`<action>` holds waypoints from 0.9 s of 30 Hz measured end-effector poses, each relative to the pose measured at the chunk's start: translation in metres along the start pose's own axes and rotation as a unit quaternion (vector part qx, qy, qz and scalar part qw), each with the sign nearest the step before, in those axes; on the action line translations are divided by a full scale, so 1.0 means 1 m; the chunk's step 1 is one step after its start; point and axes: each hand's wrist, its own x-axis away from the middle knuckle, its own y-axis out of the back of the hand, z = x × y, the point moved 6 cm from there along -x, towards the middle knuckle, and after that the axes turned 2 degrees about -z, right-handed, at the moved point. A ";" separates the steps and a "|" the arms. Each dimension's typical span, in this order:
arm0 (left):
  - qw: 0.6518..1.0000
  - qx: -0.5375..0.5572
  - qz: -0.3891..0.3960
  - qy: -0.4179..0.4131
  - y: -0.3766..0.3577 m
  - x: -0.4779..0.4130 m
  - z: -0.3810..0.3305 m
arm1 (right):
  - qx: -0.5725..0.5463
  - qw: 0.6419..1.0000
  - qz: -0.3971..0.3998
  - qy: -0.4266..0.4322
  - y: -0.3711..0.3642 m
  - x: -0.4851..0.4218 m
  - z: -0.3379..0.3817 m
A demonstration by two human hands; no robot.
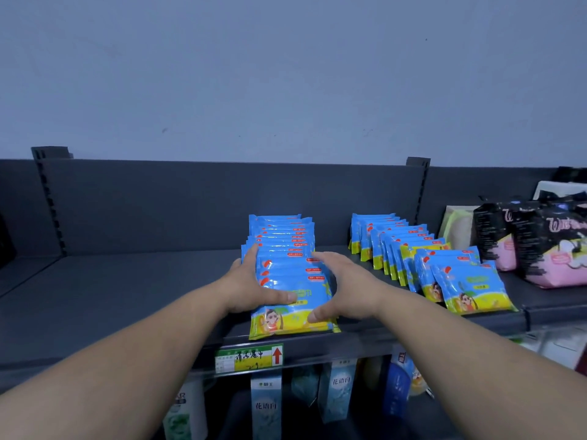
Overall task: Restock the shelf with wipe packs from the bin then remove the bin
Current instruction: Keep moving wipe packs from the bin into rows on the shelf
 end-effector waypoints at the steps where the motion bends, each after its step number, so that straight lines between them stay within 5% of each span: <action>1: 1.000 -0.001 0.003 0.004 -0.002 -0.003 0.003 | 0.008 1.000 0.008 -0.001 0.000 -0.001 0.000; 11: 0.997 -0.065 -0.048 -0.004 -0.011 0.025 -0.038 | 0.008 1.000 -0.005 -0.026 0.018 0.012 -0.015; 16: 0.966 -0.199 -0.124 -0.112 -0.017 0.037 -0.075 | 0.046 0.993 -0.085 -0.068 0.034 0.039 -0.026; 27: 0.927 -0.276 -0.065 -0.245 -0.126 0.085 -0.155 | 0.232 0.924 -0.208 -0.221 0.067 0.165 -0.091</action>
